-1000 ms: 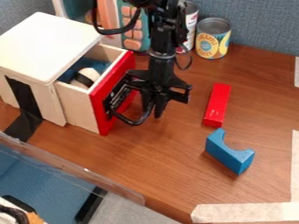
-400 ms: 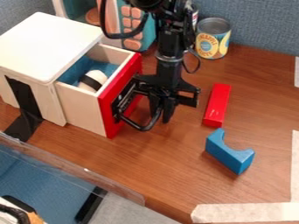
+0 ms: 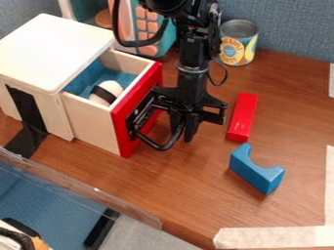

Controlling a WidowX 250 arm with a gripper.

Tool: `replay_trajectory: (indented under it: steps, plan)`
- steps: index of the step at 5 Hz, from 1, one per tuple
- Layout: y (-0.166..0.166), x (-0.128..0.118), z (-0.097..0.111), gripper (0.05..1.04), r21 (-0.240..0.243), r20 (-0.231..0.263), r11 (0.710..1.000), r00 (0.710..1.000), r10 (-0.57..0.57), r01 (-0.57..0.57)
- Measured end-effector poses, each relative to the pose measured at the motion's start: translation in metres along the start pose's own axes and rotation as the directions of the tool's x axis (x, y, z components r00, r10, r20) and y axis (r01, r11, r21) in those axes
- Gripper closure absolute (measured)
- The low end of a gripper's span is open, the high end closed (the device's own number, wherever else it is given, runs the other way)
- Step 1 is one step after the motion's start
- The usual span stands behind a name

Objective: Open the drawer

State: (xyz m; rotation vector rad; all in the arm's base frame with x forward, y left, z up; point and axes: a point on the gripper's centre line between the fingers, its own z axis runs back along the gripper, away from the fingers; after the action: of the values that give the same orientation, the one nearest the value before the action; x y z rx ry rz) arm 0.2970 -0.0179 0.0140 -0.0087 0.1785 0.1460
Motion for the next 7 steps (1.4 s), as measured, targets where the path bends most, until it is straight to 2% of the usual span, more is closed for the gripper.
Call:
replay_trajectory:
  steps: [3, 5, 6, 7]
  plan:
    - [-0.014, -0.006, 0.004, 0.932, -0.030, -0.028, 0.999, 0.999, -0.018, 0.017]
    - [-0.027, 0.000, 0.009, 0.932, -0.064, -0.049, 0.998, 0.999, -0.021, 0.018]
    - [-0.029, 0.004, 0.008, 0.930, -0.065, -0.057, 0.998, 0.998, -0.017, 0.013]
    - [-0.027, 0.002, 0.006, 0.880, -0.047, -0.059, 0.999, 0.998, -0.015, 0.013]
